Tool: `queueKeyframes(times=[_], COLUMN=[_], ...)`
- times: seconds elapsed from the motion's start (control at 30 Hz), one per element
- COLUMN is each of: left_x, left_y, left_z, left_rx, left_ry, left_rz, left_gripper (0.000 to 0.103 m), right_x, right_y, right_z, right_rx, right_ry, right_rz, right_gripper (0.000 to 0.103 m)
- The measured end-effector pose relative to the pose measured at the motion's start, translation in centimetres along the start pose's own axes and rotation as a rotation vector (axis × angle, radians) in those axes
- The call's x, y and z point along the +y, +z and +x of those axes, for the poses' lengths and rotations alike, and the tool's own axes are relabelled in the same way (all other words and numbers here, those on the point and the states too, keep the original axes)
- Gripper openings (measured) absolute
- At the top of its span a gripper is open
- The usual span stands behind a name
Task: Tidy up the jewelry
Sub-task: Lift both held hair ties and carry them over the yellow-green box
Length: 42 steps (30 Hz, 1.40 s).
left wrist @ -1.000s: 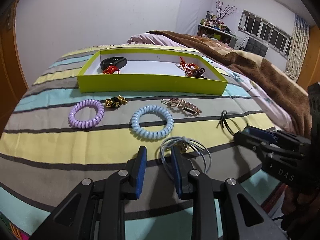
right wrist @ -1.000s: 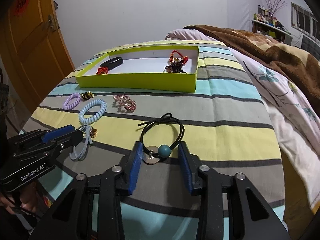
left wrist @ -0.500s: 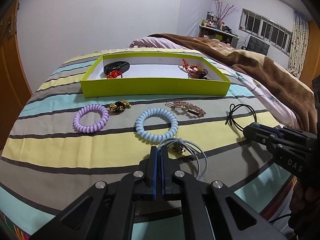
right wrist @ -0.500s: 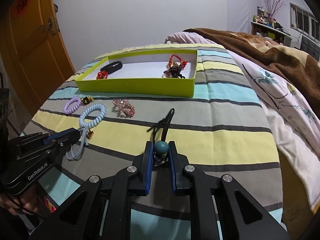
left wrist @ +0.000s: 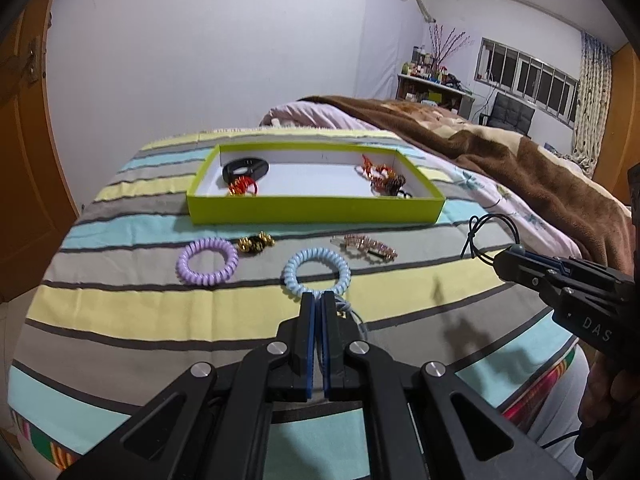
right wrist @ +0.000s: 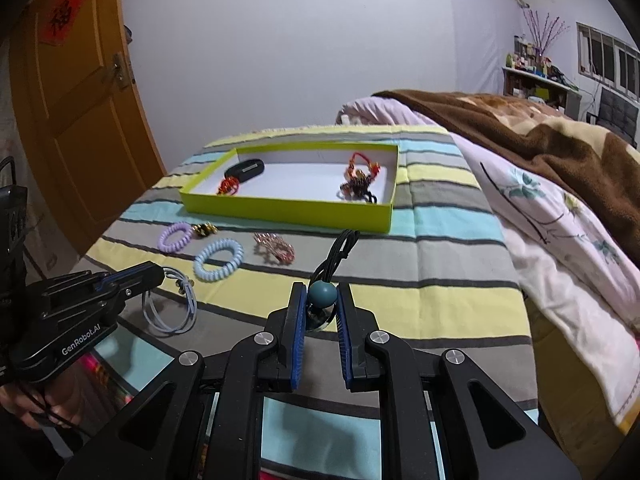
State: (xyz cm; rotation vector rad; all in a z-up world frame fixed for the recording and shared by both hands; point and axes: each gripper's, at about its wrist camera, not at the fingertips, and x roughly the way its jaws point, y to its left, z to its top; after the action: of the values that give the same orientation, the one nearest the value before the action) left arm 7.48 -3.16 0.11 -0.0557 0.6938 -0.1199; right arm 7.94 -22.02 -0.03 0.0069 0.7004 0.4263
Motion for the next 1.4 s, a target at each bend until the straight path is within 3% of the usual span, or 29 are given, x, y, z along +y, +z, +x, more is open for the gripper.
queueKeyframes(times=[0.77,1.4], left_x=[1.7,3.4], left_y=[6.2,11.3], left_z=[-0.5,6.3], left_rx=[-0.093,-0.109], left_ry=[0.006,0.023], left_rz=[0.016,0.036], left_gripper=[0.003,0.003], right_x=[1.5,-0.2], right_y=[4.9,10.0], right_z=[0.2,8.2], right_rx=[-0.077,-0.034], right_ry=[0.011,0.000], right_rz=[-0.071,-0.092], right_gripper=[0.015,0.015])
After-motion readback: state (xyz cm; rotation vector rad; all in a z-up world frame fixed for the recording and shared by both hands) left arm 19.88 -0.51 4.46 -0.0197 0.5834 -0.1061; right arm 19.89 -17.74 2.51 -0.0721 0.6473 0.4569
